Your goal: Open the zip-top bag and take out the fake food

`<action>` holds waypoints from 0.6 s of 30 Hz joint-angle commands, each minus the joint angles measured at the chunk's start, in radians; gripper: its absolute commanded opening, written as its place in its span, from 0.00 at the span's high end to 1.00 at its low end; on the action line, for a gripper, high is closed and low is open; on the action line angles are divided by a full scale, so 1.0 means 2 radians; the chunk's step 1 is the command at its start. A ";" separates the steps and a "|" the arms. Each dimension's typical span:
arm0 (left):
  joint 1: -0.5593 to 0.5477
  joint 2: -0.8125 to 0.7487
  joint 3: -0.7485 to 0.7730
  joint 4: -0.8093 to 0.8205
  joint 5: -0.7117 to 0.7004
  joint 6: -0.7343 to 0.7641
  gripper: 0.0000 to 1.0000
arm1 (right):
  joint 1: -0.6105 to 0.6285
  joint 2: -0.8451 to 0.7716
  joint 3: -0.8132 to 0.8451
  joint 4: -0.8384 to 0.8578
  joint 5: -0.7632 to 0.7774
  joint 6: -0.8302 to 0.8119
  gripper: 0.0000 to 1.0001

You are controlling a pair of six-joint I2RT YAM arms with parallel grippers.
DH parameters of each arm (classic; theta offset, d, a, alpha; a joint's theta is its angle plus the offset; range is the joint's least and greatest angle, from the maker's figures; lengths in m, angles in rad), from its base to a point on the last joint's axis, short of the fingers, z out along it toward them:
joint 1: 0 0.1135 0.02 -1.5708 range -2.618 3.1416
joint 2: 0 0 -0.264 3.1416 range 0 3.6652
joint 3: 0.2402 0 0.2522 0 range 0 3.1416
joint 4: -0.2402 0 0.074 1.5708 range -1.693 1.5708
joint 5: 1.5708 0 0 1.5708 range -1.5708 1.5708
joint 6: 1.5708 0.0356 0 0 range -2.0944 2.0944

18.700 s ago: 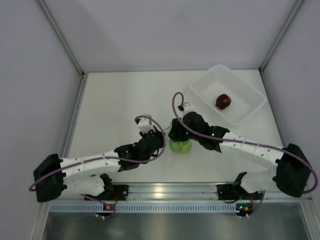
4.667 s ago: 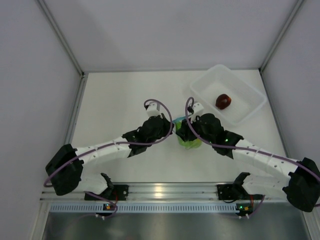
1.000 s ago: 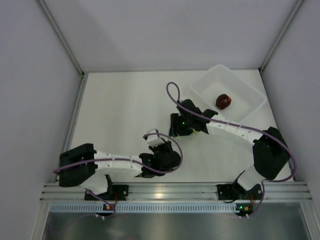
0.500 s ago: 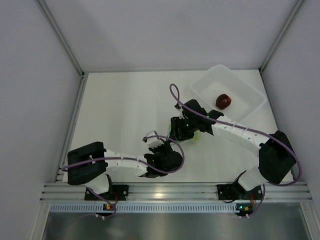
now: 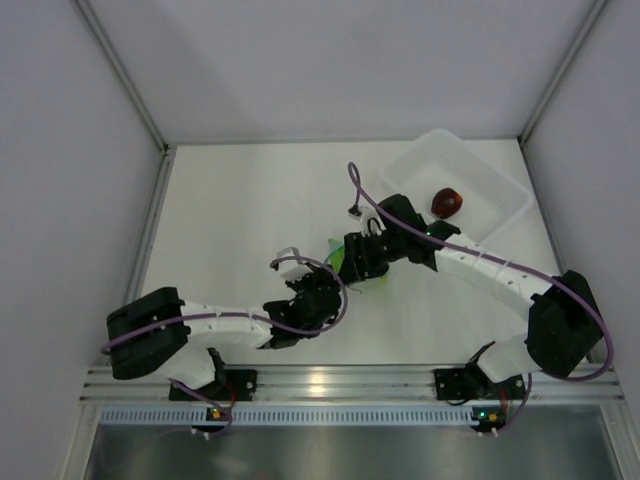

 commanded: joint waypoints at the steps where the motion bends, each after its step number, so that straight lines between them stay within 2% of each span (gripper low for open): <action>1: 0.050 -0.025 -0.041 0.024 0.010 0.086 1.00 | -0.016 -0.028 0.023 -0.025 -0.096 -0.036 0.98; 4: 0.081 -0.048 -0.057 0.058 0.050 0.130 1.00 | -0.027 -0.030 0.021 -0.010 -0.145 -0.041 0.99; 7: 0.104 -0.071 -0.073 0.081 0.074 0.164 1.00 | -0.030 -0.029 0.026 0.002 -0.139 -0.033 0.99; 13: 0.104 -0.119 -0.114 0.162 0.124 0.213 1.00 | -0.032 -0.015 0.017 0.086 -0.062 0.090 1.00; 18: 0.077 -0.123 -0.131 0.228 0.126 0.273 1.00 | -0.034 0.001 0.003 0.185 -0.081 0.182 1.00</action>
